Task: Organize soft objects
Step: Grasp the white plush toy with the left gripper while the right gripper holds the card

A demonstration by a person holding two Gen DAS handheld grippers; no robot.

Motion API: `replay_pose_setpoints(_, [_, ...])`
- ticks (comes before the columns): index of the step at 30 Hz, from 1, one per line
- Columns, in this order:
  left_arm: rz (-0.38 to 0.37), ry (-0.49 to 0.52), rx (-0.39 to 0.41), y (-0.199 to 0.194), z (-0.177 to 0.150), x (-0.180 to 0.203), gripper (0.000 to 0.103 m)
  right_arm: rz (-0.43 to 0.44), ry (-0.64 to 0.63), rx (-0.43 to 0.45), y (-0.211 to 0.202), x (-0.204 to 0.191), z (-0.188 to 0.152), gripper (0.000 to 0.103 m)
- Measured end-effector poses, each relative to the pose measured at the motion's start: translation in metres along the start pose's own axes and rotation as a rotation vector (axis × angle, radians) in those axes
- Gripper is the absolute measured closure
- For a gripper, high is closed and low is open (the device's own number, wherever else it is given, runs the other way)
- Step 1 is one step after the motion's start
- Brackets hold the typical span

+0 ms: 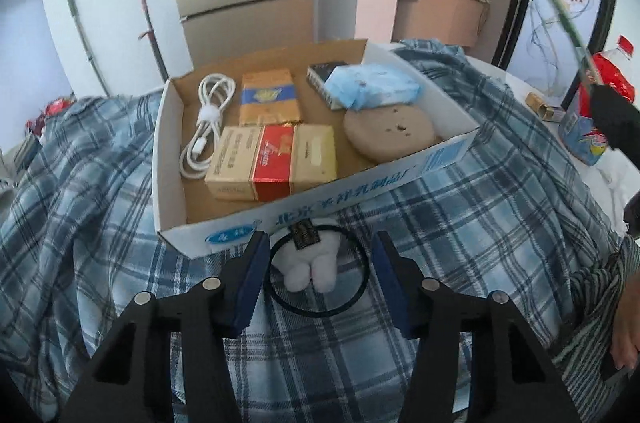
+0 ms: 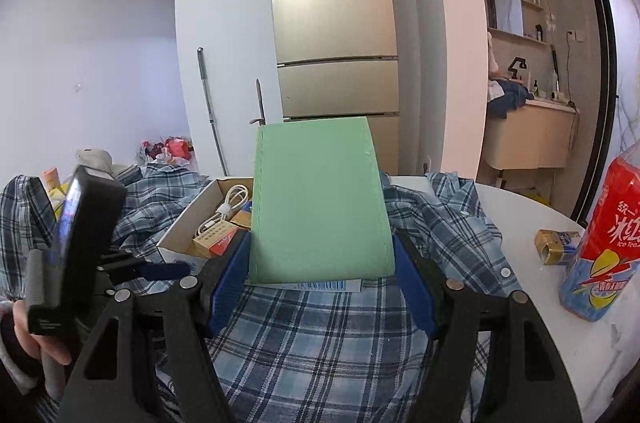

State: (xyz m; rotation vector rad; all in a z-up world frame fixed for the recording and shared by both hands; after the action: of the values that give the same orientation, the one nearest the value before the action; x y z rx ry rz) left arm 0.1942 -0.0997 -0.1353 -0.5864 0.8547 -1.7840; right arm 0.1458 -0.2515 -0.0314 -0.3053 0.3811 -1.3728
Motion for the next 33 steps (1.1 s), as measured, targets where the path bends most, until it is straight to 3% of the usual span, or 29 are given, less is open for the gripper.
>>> replay_pose_setpoints(6, [0.023, -0.021, -0.036, 0.009, -0.003, -0.006, 0.048, 0.01, 0.0, -0.01, 0.001, -0.001, -0.002, 0.034])
replay_pose_setpoints(10, [-0.002, -0.051, -0.08, 0.018, -0.006, -0.012, 0.062, 0.019, -0.001, -0.017, 0.002, -0.001, -0.003, 0.034])
replay_pose_setpoints(15, [-0.029, -0.084, -0.023, 0.008, -0.005, -0.017, 0.071, 0.025, 0.002, -0.028, 0.003, -0.001, -0.004, 0.034])
replay_pose_setpoints(19, [-0.022, -0.055, 0.058, -0.009, -0.001, -0.012, 0.072, 0.028, 0.011, -0.025, 0.003, 0.001, -0.004, 0.034])
replay_pose_setpoints(28, [0.058, 0.009, 0.385, -0.074, 0.008, 0.0, 0.072, 0.029, 0.011, -0.002, -0.001, 0.003, -0.002, 0.034])
replay_pose_setpoints(31, [0.106, 0.039, 0.444, -0.087, 0.009, 0.004, 0.072, 0.029, 0.007, 0.012, -0.004, 0.002, -0.001, 0.034])
replay_pose_setpoints(33, [0.163, 0.055, 0.436, -0.088, 0.01, 0.006, 0.072, 0.03, 0.004, 0.018, -0.005, 0.002, -0.001, 0.034])
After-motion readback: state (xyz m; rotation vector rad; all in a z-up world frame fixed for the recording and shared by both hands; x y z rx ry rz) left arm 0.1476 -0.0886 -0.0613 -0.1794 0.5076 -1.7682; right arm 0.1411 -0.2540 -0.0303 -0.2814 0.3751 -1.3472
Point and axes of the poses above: each gripper's, at about its wrist camera, not at the fingertips, and y roughly the way its jaws point, x to its right, z to its top, the point moved 6 cm from there along y, roughly the way its jaws point, and after that the axes turned 2 degrees about y, right-handed, at the moved point
